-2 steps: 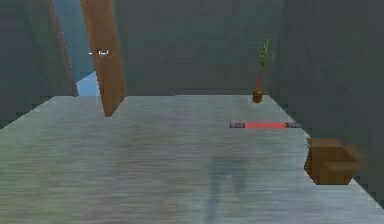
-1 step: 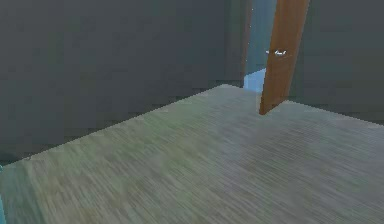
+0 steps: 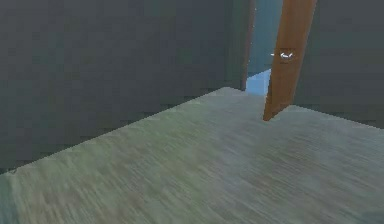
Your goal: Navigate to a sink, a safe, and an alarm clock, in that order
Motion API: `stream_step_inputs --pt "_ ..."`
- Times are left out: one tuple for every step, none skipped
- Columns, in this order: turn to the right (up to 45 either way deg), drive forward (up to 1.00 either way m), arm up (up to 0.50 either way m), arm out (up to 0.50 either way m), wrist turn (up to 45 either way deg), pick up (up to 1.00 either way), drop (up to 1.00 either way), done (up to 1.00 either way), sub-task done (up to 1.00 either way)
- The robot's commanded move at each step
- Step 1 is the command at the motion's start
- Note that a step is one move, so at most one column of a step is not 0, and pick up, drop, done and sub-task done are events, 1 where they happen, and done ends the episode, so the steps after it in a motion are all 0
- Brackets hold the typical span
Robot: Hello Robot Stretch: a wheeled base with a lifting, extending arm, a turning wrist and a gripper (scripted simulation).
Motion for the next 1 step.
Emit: stream_step_inputs --pt "9.0 0.0 0.0 0.0 0.0 0.0 0.0 0.0 0.0"
